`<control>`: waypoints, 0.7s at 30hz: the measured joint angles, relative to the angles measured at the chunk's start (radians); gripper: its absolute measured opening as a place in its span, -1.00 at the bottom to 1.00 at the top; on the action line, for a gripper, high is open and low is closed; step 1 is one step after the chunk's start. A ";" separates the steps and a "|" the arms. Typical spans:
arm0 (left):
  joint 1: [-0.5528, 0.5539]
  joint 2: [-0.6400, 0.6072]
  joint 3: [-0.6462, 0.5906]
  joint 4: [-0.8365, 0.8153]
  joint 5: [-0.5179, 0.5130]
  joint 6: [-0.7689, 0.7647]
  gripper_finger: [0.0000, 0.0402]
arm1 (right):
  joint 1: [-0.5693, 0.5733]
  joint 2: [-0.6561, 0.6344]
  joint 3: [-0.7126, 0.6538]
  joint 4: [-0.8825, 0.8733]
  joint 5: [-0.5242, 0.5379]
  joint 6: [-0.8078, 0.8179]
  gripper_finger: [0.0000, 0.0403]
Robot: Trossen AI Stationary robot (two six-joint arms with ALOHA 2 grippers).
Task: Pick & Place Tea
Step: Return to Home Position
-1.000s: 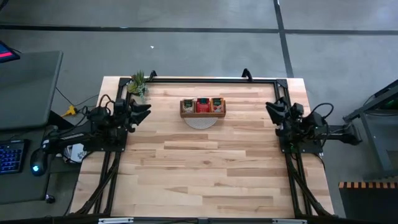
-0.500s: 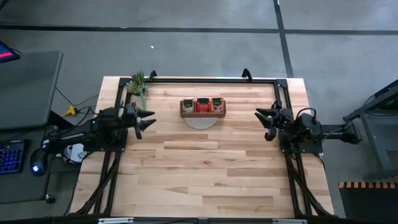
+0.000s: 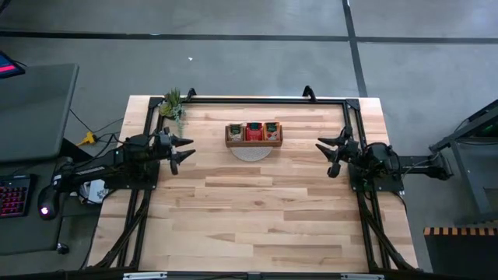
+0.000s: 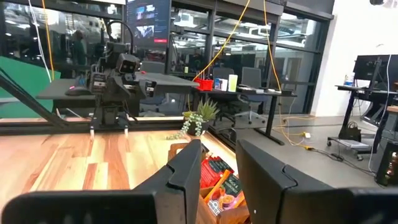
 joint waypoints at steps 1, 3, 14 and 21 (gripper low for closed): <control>0.000 0.000 0.000 -0.001 0.000 -0.004 -0.04 | 0.000 0.000 0.000 0.000 0.000 -0.001 -0.51; 0.000 0.000 0.000 -0.001 0.000 -0.006 -0.04 | 0.000 0.000 0.000 0.000 0.000 0.000 -0.51; 0.000 0.000 0.000 -0.001 -0.001 -0.007 -0.04 | 0.000 0.000 0.000 0.000 0.000 0.002 -0.51; 0.000 0.000 0.000 -0.001 -0.001 -0.007 -0.04 | 0.000 0.000 0.000 0.001 0.000 0.003 -0.51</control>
